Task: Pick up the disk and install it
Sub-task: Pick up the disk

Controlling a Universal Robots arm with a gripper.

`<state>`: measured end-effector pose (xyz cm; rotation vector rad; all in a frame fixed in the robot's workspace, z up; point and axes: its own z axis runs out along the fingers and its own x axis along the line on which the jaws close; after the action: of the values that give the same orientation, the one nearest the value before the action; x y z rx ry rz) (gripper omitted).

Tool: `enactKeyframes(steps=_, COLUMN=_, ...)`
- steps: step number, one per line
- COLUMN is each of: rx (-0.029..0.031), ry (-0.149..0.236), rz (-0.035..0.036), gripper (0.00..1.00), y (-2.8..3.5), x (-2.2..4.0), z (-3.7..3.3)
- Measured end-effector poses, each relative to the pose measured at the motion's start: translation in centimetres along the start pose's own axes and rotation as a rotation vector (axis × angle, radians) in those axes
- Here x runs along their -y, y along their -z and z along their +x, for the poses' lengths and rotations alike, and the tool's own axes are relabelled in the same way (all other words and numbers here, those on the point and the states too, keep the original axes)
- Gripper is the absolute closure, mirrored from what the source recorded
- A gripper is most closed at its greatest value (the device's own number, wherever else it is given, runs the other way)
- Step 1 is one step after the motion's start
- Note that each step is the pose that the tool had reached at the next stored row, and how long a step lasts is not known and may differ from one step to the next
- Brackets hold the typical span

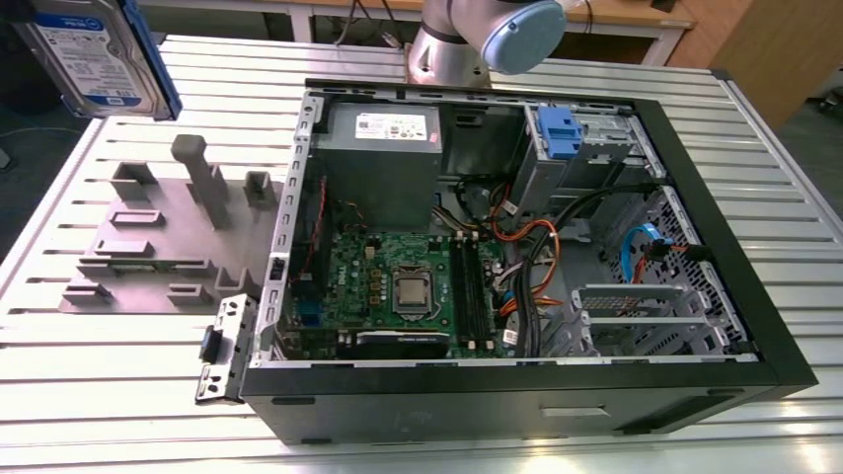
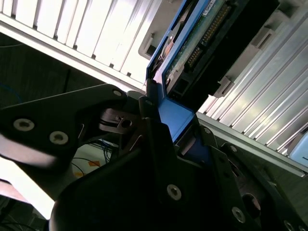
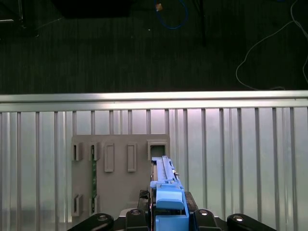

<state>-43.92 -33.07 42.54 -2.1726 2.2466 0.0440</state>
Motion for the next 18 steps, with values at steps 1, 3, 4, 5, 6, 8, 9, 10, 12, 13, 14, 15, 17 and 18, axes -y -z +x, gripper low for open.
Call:
enactKeyframes(steps=1, rx=0.0000, ry=0.000, rz=0.0000, gripper=0.64, y=0.00, x=0.00, z=0.00)
enactKeyframes(steps=3, rx=-0.0001, ry=0.000, rz=-0.0002, gripper=0.64, y=0.03, x=0.00, z=0.00)
enactKeyframes(steps=4, rx=-0.0001, ry=0.000, rz=-0.0002, gripper=0.64, y=0.05, x=0.00, z=0.00)
enactKeyframes(steps=5, rx=-0.0001, ry=0.000, rz=-0.0002, gripper=0.64, y=0.06, x=0.00, z=0.00)
enactKeyframes(steps=6, rx=0.0000, ry=0.000, rz=-0.0001, gripper=0.64, y=0.07, x=0.00, z=0.00)
enactKeyframes(steps=8, rx=0.0000, ry=0.000, rz=-0.0002, gripper=0.64, y=0.11, x=0.00, z=0.00)
enactKeyframes(steps=9, rx=0.0001, ry=0.000, rz=-0.0002, gripper=0.64, y=0.12, x=0.00, z=0.00)
enactKeyframes(steps=10, rx=0.0002, ry=0.000, rz=-0.0001, gripper=0.64, y=0.13, x=0.00, z=0.00)
enactKeyframes(steps=12, rx=0.0001, ry=0.000, rz=-0.0002, gripper=0.64, y=0.18, x=0.00, z=-0.01)
enactKeyframes(steps=13, rx=0.0002, ry=0.000, rz=-0.0001, gripper=0.64, y=0.19, x=0.00, z=-0.01)
enactKeyframes(steps=14, rx=0.0004, ry=0.000, rz=-0.0001, gripper=0.64, y=0.22, x=-0.01, z=-0.01)
enactKeyframes(steps=15, rx=0.0005, ry=0.000, rz=-0.0002, gripper=0.64, y=0.23, x=-0.01, z=-0.01)
enactKeyframes(steps=17, rx=0.0005, ry=0.000, rz=-0.0002, gripper=0.64, y=0.28, x=0.00, z=0.00)
enactKeyframes(steps=18, rx=0.0005, ry=0.000, rz=-0.0003, gripper=0.64, y=0.31, x=0.00, z=0.00)
